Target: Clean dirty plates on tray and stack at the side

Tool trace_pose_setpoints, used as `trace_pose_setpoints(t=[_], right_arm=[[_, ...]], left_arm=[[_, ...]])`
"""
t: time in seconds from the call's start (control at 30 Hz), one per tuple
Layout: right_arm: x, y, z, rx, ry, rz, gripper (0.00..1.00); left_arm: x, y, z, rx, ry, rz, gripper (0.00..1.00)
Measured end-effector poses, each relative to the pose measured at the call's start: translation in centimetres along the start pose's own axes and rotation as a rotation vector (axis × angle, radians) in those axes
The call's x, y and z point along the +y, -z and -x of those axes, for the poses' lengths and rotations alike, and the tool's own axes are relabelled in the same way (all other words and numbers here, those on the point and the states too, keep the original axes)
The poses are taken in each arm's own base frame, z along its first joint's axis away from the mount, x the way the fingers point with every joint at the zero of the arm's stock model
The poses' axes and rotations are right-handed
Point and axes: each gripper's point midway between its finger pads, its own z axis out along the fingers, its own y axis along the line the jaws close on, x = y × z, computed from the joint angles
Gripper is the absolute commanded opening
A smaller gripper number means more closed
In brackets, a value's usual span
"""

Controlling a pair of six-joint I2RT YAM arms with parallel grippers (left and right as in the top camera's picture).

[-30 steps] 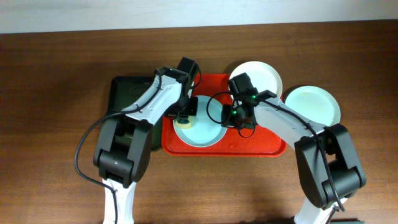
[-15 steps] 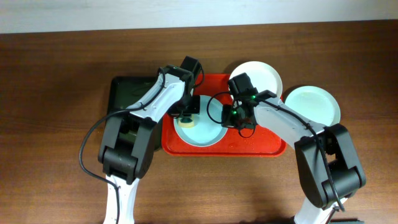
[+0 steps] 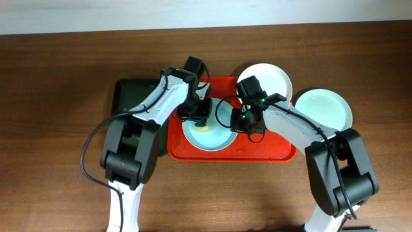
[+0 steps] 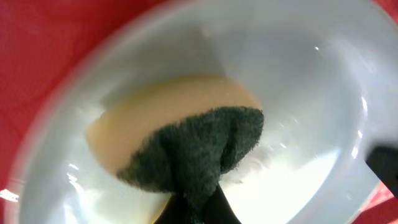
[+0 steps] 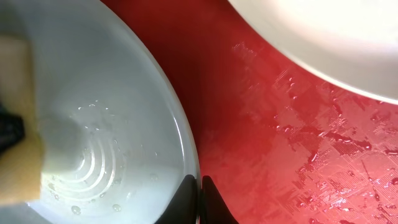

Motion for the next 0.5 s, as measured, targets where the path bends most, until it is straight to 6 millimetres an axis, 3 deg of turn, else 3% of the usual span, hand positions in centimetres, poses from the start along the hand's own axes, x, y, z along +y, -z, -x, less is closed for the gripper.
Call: trace_pose_setpoints(t=[0.1, 0.17, 0.2, 0.3, 0.4, 0.5], right_arm=[[0.1, 0.0, 0.1, -0.003, 0.001, 0.002, 0.04], [0.1, 0.0, 0.1, -0.003, 0.001, 0.003, 0.04], [0.1, 0.0, 0.1, -0.003, 0.001, 0.003, 0.04], [0.1, 0.0, 0.1, -0.003, 0.001, 0.003, 0.04], [0.1, 0.0, 0.1, -0.003, 0.001, 0.003, 0.04], [0.1, 0.0, 0.1, -0.003, 0.001, 0.003, 0.04]], left_arm=[[-1.5, 2.1, -0.7, -0.028, -0.034, -0.001, 0.0], [-2.2, 5.0, -0.5, -0.089, -0.049, 0.016, 0.0], [-2.8, 7.6, -0.3, -0.148, -0.06, 0.015, 0.0], [-3.0, 10.8, -1.1, -0.192, -0.054, 0.039, 0.0], [-2.5, 11.0, -1.2, -0.2, -0.045, 0.064, 0.0], [-1.4, 9.2, -1.6, -0.188, -0.022, 0.089, 0.0]])
